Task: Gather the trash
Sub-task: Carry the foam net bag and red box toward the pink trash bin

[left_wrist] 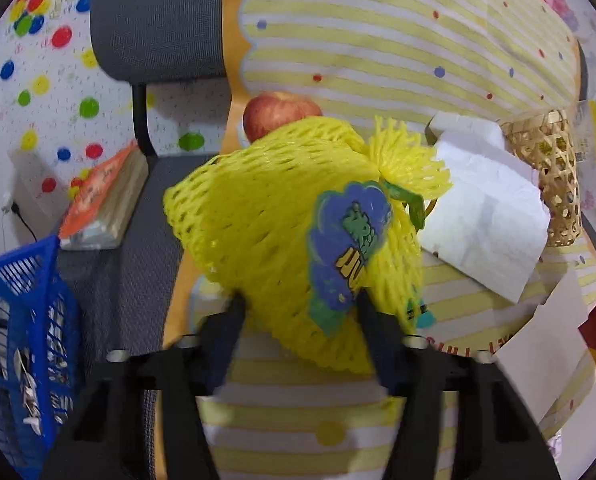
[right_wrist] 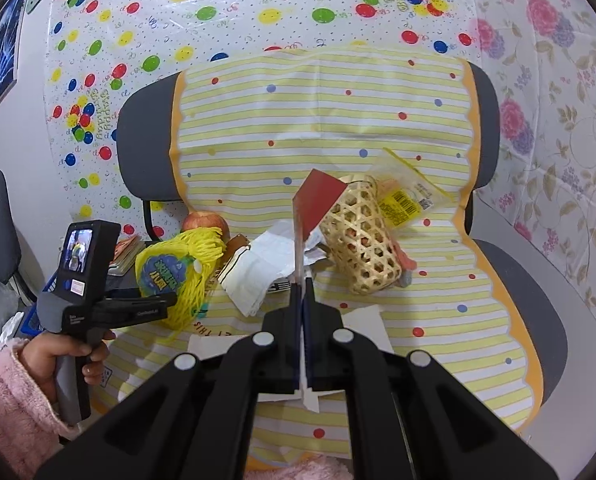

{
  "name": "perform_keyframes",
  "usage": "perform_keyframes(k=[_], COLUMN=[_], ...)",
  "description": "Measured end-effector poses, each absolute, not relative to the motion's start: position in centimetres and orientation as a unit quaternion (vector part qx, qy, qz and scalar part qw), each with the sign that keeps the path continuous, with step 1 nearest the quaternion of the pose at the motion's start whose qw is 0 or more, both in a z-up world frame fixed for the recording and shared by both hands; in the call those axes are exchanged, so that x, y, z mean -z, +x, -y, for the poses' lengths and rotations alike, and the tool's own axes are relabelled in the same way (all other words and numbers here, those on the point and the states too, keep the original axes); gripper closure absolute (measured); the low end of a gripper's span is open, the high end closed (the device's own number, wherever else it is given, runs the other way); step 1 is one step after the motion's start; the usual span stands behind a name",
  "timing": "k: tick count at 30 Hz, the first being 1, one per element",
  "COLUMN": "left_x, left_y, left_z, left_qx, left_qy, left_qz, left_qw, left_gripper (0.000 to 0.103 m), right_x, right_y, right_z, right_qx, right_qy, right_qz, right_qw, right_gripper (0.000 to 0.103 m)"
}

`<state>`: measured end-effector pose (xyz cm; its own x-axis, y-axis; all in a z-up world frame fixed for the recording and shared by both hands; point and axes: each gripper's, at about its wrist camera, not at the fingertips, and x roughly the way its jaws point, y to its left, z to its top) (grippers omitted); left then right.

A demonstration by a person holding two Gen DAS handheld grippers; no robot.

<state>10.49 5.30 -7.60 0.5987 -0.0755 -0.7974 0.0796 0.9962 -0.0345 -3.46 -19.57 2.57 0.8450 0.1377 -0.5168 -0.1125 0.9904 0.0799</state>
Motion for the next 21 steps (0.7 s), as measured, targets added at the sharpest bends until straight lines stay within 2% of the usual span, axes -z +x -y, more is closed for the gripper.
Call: perform_keyframes(k=[2, 4, 11, 21], left_x=[6.6, 5.0, -2.9, -5.0], left_y=[10.0, 9.0, 1.1, -7.5], left_z=[-5.5, -5.6, -3.2, 5.1], left_qx=[0.045, 0.049, 0.119, 0.319], left_qy=[0.006, 0.013, 0.064, 0.101], left_qz=[-0.429, -0.407, -0.301, -0.237], left_qw=[0.902, 0.912, 0.944, 0.912], left_gripper=[0.081, 0.085, 0.086, 0.086], right_x=[-2.8, -3.1, -6.1, -6.8], right_y=[-3.7, -3.9, -7.9, -18.8], right_z=[20.0, 20.6, 22.8, 28.5], right_qx=[-0.066, -0.065, -0.037, 0.091], right_qy=[0.029, 0.037, 0.042, 0.049], right_qz=[-0.265, -0.261, -0.217, -0.210], right_qw=[0.962, 0.962, 0.975, 0.972], right_gripper=[0.101, 0.101, 0.101, 0.101])
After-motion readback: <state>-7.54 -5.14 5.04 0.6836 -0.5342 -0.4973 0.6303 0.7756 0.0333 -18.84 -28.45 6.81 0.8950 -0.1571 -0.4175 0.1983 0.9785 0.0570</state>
